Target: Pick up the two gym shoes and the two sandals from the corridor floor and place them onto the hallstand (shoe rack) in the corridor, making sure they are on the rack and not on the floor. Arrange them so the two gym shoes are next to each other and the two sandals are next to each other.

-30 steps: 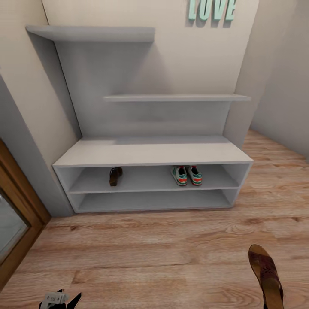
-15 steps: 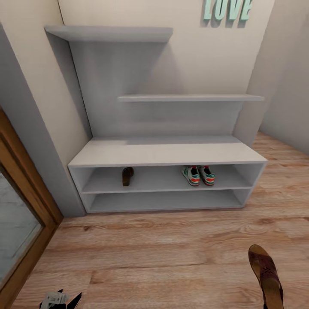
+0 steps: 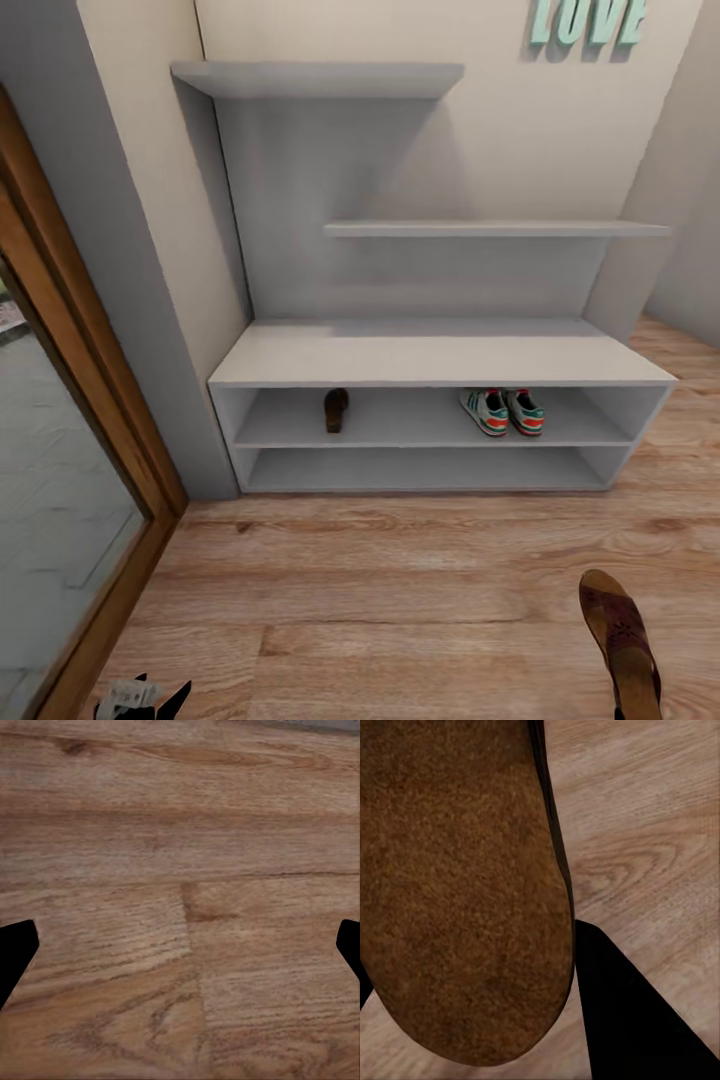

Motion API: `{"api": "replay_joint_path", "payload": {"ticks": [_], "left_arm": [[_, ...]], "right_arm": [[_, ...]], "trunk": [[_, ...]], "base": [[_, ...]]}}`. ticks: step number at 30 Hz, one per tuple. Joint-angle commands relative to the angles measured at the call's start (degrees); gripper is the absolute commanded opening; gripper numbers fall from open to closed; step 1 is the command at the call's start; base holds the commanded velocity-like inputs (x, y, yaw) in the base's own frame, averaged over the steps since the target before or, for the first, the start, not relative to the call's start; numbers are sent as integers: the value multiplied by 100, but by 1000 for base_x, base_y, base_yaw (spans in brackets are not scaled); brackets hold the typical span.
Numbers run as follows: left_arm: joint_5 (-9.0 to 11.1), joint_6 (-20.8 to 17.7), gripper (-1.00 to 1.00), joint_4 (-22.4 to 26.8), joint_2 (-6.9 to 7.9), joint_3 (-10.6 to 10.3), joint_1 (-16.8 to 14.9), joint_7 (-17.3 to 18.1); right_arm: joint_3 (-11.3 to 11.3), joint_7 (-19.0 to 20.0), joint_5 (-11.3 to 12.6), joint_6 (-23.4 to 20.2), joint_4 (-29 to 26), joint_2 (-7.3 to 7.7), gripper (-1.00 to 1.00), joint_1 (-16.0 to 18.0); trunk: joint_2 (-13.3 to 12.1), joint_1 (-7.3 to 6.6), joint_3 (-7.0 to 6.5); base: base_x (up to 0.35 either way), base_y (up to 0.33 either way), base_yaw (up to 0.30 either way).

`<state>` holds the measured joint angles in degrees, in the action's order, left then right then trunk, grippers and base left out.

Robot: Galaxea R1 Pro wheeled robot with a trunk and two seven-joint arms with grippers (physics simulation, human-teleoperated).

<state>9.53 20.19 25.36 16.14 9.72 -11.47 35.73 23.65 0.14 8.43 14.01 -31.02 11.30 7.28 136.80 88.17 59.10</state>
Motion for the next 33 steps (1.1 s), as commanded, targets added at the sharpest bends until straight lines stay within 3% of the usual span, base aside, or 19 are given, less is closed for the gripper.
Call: {"api": "replay_joint_path", "payload": {"ticks": [1, 13, 15, 16, 17, 18, 19, 21, 23, 25, 29, 30, 33], "left_arm": [[40, -8, 100, -5, -3, 13, -5, 48], [40, 8, 100, 8, 12, 12, -2, 178], [36, 10, 100, 6, 15, 14, 2, 510], [38, 0, 100, 18, 24, 35, -12, 1647], [42, -12, 100, 16, 34, 40, -17, 1854], [44, -26, 100, 15, 42, 49, -16, 2061], [56, -40, 100, 11, 43, 106, -15, 2305], [126, -24, 100, 4, 22, 291, -14, 2514], [179, -8, 100, 0, 11, 464, -10, 2610], [195, 0, 100, -3, 7, 535, -8, 2645], [190, 8, 100, -9, 4, 582, -6, 2670], [174, 9, 100, -19, 4, 587, -5, 2672], [148, 14, 100, -29, 0, 582, -5, 2674]], "right_arm": [[-3, 1, 65, 14, -4, 2, -100, 2], [-8, -26, 87, 16, -35, -12, -100, 2], [-9, -16, 88, 14, -45, -13, -100, 2], [-33, 18, 83, 14, -28, -27, -100, 2], [-56, 26, 79, 12, -22, -65, -100, 2], [-143, 27, 70, 9, -20, -172, -100, 2], [-377, 22, 33, 3, -21, -357, -100, 2], [-915, -10, -128, -1, -53, -572, -100, 4], [-1470, -36, -330, -32, -166, -680, -100, 25], [-1770, -102, -419, -154, -345, -777, -100, 110], [-2008, -370, -494, -749, -673, -1050, -100, 345], [-2051, -545, -509, -1152, -791, -1183, -100, 466], [-2092, -850, -522, -1809, -934, -1389, -100, 688]], "trunk": [[2, -1, 5], [2, -1, 3], [2, -1, 1], [2, -1, 1], [2, -1, 1], [2, -1, 1], [2, -1, 1], [2, -1, 1], [2, -1, 1], [2, -1, 1], [2, -1, 1], [2, -1, 1], [2, -1, 1]], "base": [[0, 184, 1], [0, 33, 0], [0, 0, 0], [0, 0, 0], [0, 0, 0], [0, 0, 0], [0, 0, 0], [0, 0, 0], [0, 0, 0], [0, 0, 0], [0, 0, 0], [0, 0, 0], [0, 0, 0]]}}
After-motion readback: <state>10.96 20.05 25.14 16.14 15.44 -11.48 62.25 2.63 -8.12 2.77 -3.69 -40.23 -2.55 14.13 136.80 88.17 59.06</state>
